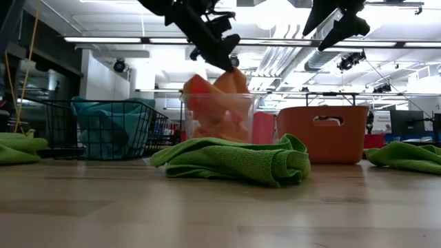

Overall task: Sort microfiber towel by color & place in baskets
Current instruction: Put the orange towel into the transparent bin

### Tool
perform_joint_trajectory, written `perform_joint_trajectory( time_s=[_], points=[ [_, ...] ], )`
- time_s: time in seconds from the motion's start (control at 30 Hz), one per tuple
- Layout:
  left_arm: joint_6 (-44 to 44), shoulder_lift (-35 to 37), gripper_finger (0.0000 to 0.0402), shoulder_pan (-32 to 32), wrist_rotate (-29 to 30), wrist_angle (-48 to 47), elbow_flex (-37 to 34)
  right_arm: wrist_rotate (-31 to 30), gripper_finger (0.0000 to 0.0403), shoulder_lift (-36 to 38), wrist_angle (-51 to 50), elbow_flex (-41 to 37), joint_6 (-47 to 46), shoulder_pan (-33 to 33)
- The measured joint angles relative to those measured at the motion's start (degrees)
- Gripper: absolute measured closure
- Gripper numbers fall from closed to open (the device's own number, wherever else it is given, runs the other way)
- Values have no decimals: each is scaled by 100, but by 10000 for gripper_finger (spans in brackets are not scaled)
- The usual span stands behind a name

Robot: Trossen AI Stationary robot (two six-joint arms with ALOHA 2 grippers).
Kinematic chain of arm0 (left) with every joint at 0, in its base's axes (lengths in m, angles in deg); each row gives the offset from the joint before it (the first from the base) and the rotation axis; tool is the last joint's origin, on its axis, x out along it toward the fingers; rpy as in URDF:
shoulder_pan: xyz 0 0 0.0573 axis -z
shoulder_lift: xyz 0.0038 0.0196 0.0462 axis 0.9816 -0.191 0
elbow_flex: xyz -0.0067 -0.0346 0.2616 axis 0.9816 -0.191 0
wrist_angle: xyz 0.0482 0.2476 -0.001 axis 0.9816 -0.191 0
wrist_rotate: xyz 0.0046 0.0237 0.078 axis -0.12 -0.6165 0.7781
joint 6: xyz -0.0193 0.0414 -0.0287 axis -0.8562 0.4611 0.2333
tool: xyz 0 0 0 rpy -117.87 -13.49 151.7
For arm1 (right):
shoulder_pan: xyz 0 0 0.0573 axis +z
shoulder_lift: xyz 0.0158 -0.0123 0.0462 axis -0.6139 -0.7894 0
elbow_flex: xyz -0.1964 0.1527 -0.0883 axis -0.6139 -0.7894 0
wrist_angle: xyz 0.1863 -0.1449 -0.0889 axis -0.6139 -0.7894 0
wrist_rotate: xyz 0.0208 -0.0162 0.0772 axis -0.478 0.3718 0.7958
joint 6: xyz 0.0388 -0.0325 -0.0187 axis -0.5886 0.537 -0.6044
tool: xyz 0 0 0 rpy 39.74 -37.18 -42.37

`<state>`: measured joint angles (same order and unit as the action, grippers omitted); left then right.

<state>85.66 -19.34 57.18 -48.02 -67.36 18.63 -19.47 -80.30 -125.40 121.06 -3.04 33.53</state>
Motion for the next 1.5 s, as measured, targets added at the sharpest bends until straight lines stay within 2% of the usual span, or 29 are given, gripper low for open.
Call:
perform_joint_trajectory(
  time_s=[0.1, 0.27, 0.33, 0.43, 0.47, 0.57, 0.67, 0.73, 0.77, 0.9, 1.2, 1.37, 1.5],
  points=[
    [175, 42, 401, 2, 255, 140, 2, 5, 89, 0, -1, 0, 0, 0],
    [1794, 141, 401, -2, 730, -70, 13, 7, 89, 0, -21, 0, 10, 0],
    [1912, 117, 401, -62, 405, -181, 12, 0, 89, 0, -21, 0, 26, 0],
    [1373, -59, 401, -181, -533, 79, 17, -98, 89, 0, -21, 0, 9, 0],
    [1217, -143, 401, -220, -626, 140, 15, -100, 89, 0, -19, 0, 5, 0],
    [1273, -455, 401, -319, -406, 443, 15, -106, 89, -2, -18, 0, -28, 0],
    [1803, -652, 401, -408, 108, 437, 5, -93, 89, -2, -22, 0, -159, 0],
    [1840, -682, 401, -444, 336, 366, 7, -91, 89, -2, -17, -1, -213, 0],
    [1741, -682, 401, -468, 233, 303, 7, -93, 89, -2, 8, -16, -248, 0],
    [1553, -672, 401, -492, -931, -299, 15, -97, 89, -22, -28, -44, -280, 0],
    [1273, -1311, 401, -290, -1145, -1388, 9, -204, 89, -119, 85, -48, -351, 0],
    [826, -1382, 401, -232, -1751, -1675, 8, -180, 89, -180, 129, -49, -352, 0],
    [847, -1382, 401, -234, -2161, -1737, 9, -178, 89, -227, 133, -50, -350, 0]
  ],
)
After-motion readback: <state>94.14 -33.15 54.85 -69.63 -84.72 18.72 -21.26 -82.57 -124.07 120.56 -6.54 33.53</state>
